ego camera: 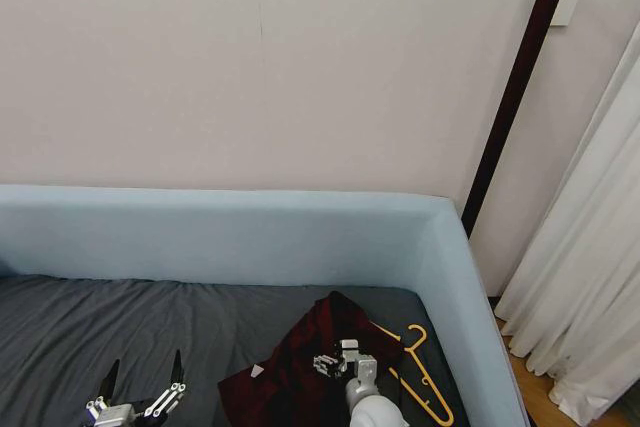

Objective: Pick up the clothes from the sofa and hang them on the clothes hanger.

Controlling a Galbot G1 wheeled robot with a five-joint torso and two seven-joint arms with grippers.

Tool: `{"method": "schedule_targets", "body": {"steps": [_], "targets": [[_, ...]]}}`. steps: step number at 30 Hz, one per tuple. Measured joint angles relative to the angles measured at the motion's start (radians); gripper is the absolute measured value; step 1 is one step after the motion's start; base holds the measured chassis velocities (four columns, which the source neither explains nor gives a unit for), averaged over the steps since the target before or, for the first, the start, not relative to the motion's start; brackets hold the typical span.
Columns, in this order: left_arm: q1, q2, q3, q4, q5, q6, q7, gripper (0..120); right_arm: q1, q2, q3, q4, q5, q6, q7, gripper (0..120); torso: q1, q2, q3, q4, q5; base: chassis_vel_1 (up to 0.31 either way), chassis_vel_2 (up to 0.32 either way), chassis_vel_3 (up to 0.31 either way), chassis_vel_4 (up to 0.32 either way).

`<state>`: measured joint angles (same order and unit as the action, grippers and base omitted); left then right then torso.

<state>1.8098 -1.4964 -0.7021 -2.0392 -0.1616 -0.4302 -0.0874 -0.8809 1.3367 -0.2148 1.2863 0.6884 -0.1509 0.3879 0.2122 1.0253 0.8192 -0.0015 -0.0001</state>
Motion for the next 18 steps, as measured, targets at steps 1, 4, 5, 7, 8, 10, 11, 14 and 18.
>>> {"method": "schedule_targets", "body": {"steps": [1, 4, 5, 7, 8, 10, 11, 14, 18], "targets": [[-0.002, 0.001, 0.000, 0.002, 0.000, 0.000, 0.000, 100, 0.002, 0.002, 0.002, -0.011, 0.001, -0.004, -0.008, 99, 0.000, 0.000, 0.000, 0.0000, 0.0001, 0.000, 0.000, 0.000, 0.000], [-0.005, 0.004, 0.002, 0.003, 0.000, 0.000, -0.001, 100, 0.003, 0.004, 0.006, -0.022, 0.005, -0.014, -0.025, 93, 0.000, 0.000, 0.000, 0.0000, 0.0000, 0.000, 0.000, 0.000, 0.000], [-0.007, 0.005, 0.003, 0.004, 0.000, 0.001, -0.001, 100, 0.002, 0.004, 0.008, -0.023, 0.007, -0.019, -0.034, 90, 0.000, 0.000, 0.000, 0.0000, 0.0000, 0.000, 0.000, 0.000, 0.000], [-0.010, 0.006, 0.007, 0.005, 0.000, 0.004, -0.001, 100, -0.001, 0.004, 0.009, -0.023, 0.015, -0.030, -0.052, 81, 0.000, 0.000, 0.000, 0.0000, 0.0001, 0.000, 0.000, 0.000, 0.000], [-0.012, 0.007, 0.008, 0.006, 0.000, 0.006, -0.001, 100, -0.004, 0.002, 0.009, -0.020, 0.017, -0.032, -0.065, 75, 0.000, 0.000, 0.000, 0.0000, 0.0001, 0.000, 0.000, 0.000, 0.000], [-0.013, 0.008, 0.010, 0.006, 0.000, 0.007, -0.001, 100, -0.007, -0.001, 0.009, -0.015, 0.015, -0.032, -0.078, 72, 0.000, 0.000, 0.000, 0.0000, 0.0001, 0.000, 0.000, 0.000, 0.000], [-0.014, 0.009, 0.011, 0.007, 0.000, 0.008, -0.002, 100, -0.009, -0.004, 0.008, -0.012, 0.012, -0.032, -0.088, 68, 0.000, 0.000, 0.000, 0.0000, 0.0000, 0.000, 0.000, 0.000, 0.000], [-0.016, 0.011, 0.011, 0.010, 0.000, 0.009, -0.004, 100, -0.012, -0.008, 0.002, -0.007, -0.010, -0.032, -0.106, 54, 0.000, 0.000, 0.000, 0.0000, 0.0001, 0.000, 0.000, 0.000, 0.000], [-0.016, 0.013, 0.011, 0.011, 0.000, 0.009, -0.006, 100, -0.010, -0.007, -0.001, -0.016, -0.036, -0.029, -0.108, 39, 0.000, 0.000, 0.000, 0.0000, 0.0001, 0.000, 0.000, 0.000, 0.000]]}}
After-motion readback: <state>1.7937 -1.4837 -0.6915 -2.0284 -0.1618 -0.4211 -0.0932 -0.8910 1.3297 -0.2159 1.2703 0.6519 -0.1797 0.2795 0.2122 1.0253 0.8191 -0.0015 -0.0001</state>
